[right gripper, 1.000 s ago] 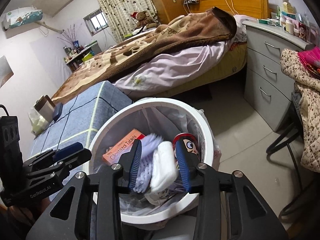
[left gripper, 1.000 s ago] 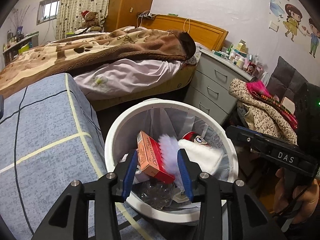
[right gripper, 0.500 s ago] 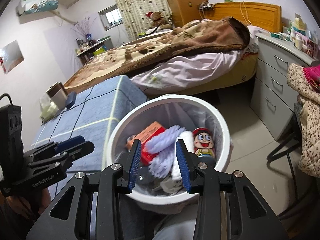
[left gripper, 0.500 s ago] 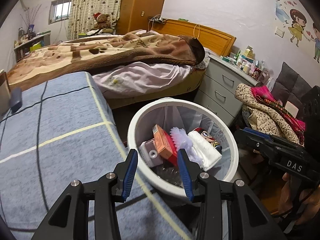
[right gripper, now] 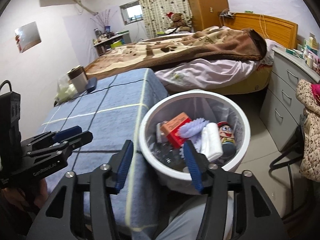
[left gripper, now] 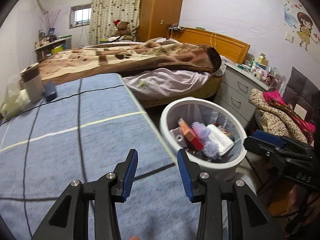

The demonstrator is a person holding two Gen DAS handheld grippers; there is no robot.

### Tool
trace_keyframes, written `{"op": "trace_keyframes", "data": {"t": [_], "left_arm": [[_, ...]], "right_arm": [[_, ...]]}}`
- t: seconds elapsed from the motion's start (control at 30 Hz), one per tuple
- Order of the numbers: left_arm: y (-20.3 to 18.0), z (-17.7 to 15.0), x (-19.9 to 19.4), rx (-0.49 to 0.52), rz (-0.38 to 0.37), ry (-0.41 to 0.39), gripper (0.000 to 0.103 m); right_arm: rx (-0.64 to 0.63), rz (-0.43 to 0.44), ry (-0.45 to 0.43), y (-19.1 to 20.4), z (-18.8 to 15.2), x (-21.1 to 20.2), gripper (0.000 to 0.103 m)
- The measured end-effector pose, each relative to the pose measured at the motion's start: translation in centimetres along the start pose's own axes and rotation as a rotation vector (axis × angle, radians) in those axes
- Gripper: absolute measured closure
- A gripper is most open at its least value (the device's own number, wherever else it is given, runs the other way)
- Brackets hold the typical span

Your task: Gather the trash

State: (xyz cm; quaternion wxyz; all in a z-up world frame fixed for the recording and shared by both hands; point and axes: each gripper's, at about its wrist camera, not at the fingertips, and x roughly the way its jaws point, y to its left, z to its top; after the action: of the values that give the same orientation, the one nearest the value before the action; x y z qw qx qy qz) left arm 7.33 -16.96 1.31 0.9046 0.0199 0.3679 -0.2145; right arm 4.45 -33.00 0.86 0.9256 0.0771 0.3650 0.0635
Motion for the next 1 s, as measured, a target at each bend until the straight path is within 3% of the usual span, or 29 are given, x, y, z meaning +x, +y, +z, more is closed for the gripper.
{"op": "trace_keyframes", "data": {"t": [0.37,1.0], "left_arm": [[1.5,-2.4,-3.5,-0.032,0.07,-0.029,0.062],[2.5,-5.7,-6.4,-0.067,0.114,-0.026,0.062]], "right_arm": [[-0.054,0.026,0.004,2.3,-1.4,-1.1,0.049],[-0.11,0.05,0.004,4.3,-2.8,-1.9,0.049]]}}
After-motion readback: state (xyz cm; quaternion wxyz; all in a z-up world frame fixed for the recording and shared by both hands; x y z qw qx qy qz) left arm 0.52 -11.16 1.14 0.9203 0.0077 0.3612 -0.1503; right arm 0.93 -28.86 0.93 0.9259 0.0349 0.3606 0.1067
